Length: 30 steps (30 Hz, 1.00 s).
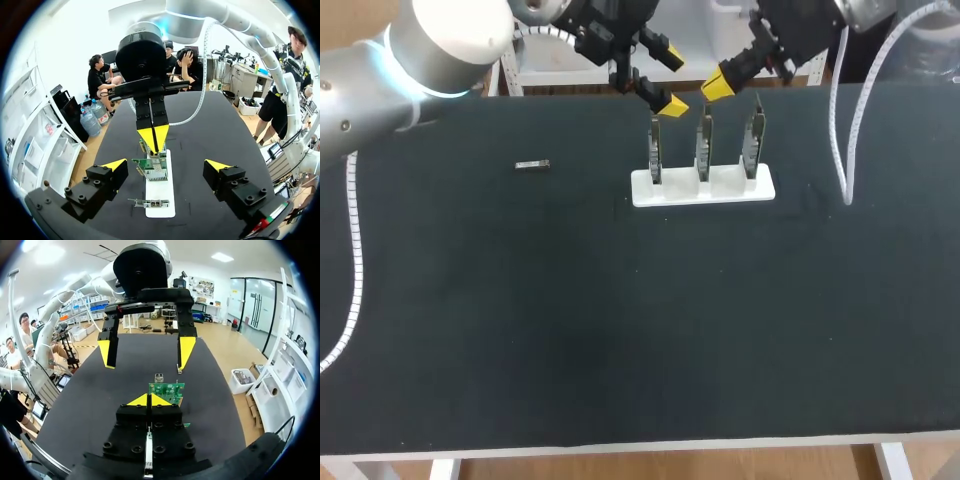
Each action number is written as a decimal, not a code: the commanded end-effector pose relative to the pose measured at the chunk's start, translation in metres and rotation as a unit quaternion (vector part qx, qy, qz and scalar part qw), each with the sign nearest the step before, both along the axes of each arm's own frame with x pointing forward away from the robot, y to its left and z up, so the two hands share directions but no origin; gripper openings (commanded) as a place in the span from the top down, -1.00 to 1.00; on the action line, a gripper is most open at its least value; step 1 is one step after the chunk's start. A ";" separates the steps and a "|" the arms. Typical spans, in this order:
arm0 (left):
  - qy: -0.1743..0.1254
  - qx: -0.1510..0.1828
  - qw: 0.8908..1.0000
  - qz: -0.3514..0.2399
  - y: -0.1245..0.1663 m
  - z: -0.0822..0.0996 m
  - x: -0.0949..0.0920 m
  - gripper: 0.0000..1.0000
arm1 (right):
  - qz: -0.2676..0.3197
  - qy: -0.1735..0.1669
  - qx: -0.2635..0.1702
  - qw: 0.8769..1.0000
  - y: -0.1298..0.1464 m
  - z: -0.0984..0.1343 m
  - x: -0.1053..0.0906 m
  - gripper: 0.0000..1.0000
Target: Pick up the optical module with the left hand, and insert it into the network port with the right hand.
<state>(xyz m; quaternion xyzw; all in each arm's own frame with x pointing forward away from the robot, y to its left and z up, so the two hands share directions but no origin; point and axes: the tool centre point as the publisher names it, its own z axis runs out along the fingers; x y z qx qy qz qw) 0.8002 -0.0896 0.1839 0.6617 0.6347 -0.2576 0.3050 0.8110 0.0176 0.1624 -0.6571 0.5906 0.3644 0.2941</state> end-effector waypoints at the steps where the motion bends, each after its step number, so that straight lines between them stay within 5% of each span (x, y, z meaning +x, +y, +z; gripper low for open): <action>1: -0.001 0.002 1.000 0.001 0.000 0.000 -0.001 -1.00 | -0.003 0.003 0.002 1.000 -0.001 -0.004 -0.002 1.00; 12: -0.001 0.002 1.000 0.001 0.000 0.000 -0.001 -1.00 | -0.005 0.018 0.001 1.000 -0.003 -0.018 0.000 1.00; 20: -0.001 0.002 1.000 0.001 0.000 0.000 -0.001 -1.00 | 0.005 -0.006 0.023 1.000 -0.004 0.006 -0.004 1.00; 30: -0.001 0.002 1.000 0.001 0.000 0.000 -0.001 -1.00 | 0.008 -0.013 0.010 1.000 0.001 0.006 0.009 1.00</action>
